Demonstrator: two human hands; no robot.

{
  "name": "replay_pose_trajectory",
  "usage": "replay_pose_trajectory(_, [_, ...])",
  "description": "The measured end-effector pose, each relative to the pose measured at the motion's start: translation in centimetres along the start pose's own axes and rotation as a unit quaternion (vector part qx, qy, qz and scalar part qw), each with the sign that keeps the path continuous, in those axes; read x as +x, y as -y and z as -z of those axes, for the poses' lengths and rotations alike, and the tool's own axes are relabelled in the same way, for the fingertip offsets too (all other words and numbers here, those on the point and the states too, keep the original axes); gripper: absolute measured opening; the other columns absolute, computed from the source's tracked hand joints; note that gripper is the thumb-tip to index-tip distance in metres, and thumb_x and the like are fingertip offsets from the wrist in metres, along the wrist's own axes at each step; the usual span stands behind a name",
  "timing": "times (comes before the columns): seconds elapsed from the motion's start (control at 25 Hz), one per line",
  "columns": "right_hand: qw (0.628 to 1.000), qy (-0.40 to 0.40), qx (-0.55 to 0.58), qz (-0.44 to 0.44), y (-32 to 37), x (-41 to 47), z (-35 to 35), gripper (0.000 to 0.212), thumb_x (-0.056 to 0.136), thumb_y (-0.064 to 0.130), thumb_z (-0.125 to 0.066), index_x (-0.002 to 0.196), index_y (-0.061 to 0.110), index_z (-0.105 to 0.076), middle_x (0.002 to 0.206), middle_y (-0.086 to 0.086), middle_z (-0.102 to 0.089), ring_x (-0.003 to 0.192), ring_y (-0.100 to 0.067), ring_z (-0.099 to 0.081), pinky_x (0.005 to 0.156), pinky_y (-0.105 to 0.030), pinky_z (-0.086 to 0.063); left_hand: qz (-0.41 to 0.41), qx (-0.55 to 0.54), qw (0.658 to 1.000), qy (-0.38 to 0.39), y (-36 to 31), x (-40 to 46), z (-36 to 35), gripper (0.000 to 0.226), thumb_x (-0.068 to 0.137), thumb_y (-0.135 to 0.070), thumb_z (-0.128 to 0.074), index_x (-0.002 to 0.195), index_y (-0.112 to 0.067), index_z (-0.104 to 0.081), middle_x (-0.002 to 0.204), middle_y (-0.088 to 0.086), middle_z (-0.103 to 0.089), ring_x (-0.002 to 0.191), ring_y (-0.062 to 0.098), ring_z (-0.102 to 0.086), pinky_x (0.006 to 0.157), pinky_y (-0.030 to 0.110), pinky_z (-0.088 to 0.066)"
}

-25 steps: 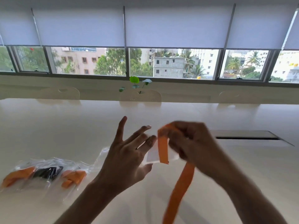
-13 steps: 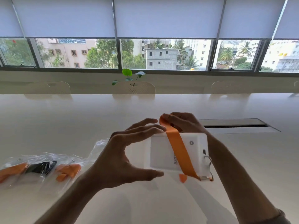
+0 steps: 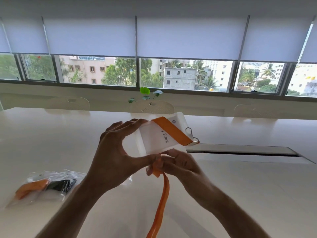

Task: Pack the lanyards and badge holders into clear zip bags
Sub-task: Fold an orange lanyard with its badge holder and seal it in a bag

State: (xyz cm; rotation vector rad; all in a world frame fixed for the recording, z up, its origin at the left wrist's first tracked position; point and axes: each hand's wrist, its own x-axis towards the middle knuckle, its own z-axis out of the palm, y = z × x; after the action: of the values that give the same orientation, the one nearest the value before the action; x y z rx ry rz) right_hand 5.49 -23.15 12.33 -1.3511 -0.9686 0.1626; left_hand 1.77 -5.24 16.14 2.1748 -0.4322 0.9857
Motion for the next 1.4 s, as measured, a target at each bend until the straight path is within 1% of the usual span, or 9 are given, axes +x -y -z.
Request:
replay_pose_trajectory(0.2, [0.983,-0.1,-0.157,0.0,-0.7,-0.1,-0.1,0.014,0.096,0.015,-0.058,0.092,0.013,-0.072,0.088,-0.002,-0.073,0.093,-0.017,-0.068,0.09,-0.03,-0.052,0.043,0.02,0.998,-0.035,0.8,0.3,1.3,0.08,0.052,-0.062,-0.075,0.125,-0.034,-0.059,0.118,-0.017,-0.06,0.112,0.016,-0.055,0.103,0.049,-0.043])
replay_pose_trajectory(0.36, [0.96,-0.06,-0.271,-0.03,-0.9,-0.3,0.1,0.013,0.094,0.026,-0.063,0.091,0.026,-0.075,0.112,0.014,-0.065,0.107,-0.014,-0.062,0.089,-0.036,-0.052,0.052,0.092,0.992,-0.069,1.6,0.7,2.1,0.08,0.056,-0.058,-0.079,0.126,-0.023,-0.062,0.123,0.001,-0.066,0.118,0.029,-0.055,0.11,0.054,-0.034])
replay_pose_trajectory(0.44, [0.953,-0.045,-0.297,-0.034,-0.8,-0.2,-0.1,0.015,0.094,0.032,-0.061,0.089,0.03,-0.075,0.119,0.02,-0.058,0.112,-0.012,-0.059,0.09,-0.039,-0.053,0.041,0.151,0.984,-0.09,2.6,0.9,2.5,0.078,0.059,-0.052,-0.085,0.124,-0.018,-0.062,0.121,0.005,-0.067,0.116,0.029,-0.057,0.114,0.046,-0.023])
replay_pose_trajectory(0.6, [0.97,-0.031,-0.222,-0.09,0.5,0.0,0.3,0.019,0.086,0.039,-0.063,0.081,0.027,-0.078,0.117,0.025,-0.059,0.113,-0.01,-0.059,0.088,-0.04,-0.057,-0.007,0.26,0.962,-0.086,4.1,1.2,2.3,0.071,0.062,-0.047,-0.075,0.123,-0.013,-0.063,0.117,0.008,-0.069,0.113,0.03,-0.062,0.113,0.053,-0.023])
replay_pose_trajectory(0.8, [0.995,-0.037,-0.071,-0.06,3.0,-0.3,1.5,0.02,0.083,0.018,-0.063,0.069,0.015,-0.076,0.094,0.0,-0.07,0.09,-0.015,-0.064,0.077,-0.021,-0.049,-0.04,0.337,0.938,-0.071,5.9,1.2,1.7,0.072,0.059,-0.031,-0.089,0.122,-0.008,-0.063,0.117,0.011,-0.069,0.115,0.031,-0.062,0.111,0.054,-0.023])
replay_pose_trajectory(1.0, [0.994,-0.089,-0.057,-0.024,4.4,-0.7,3.6,0.031,0.08,0.045,-0.072,0.081,0.015,-0.078,0.089,-0.002,-0.071,0.085,-0.011,-0.062,0.076,-0.022,-0.046,-0.043,0.352,0.934,-0.039,7.2,1.2,1.6,0.073,0.057,-0.029,-0.091,0.121,-0.008,-0.064,0.117,0.011,-0.068,0.115,0.029,-0.061,0.112,0.054,-0.02])
replay_pose_trajectory(1.08, [0.995,-0.1,-0.013,-0.008,4.6,-0.7,4.2,0.037,0.077,0.048,-0.074,0.087,0.014,-0.078,0.087,-0.003,-0.073,0.087,-0.014,-0.066,0.082,-0.026,-0.05,-0.087,0.347,0.934,0.001,7.0,1.1,0.8,0.074,0.054,-0.03,-0.091,0.121,-0.009,-0.064,0.117,0.009,-0.068,0.116,0.025,-0.061,0.112,0.053,-0.019])
replay_pose_trajectory(1.2, [0.991,-0.122,0.054,0.018,5.0,-0.7,4.9,0.03,0.079,0.043,-0.073,0.087,0.015,-0.078,0.087,0.0,-0.074,0.08,-0.011,-0.067,0.077,-0.024,-0.054,-0.161,0.302,0.935,0.09,5.6,0.5,-1.4,0.076,0.053,-0.031,-0.091,0.121,-0.013,-0.064,0.12,0.003,-0.068,0.118,0.019,-0.06,0.113,0.05,-0.02])
replay_pose_trajectory(1.4, [0.96,-0.268,0.076,-0.016,4.1,-0.5,7.3,0.02,0.08,0.039,-0.069,0.086,0.024,-0.08,0.091,0.004,-0.077,0.081,-0.006,-0.071,0.071,-0.022,-0.053,-0.217,0.142,0.942,0.211,2.8,-1.9,-5.5,0.074,0.062,-0.037,-0.087,0.128,-0.02,-0.059,0.125,-0.005,-0.065,0.12,0.009,-0.055,0.114,0.042,-0.023])
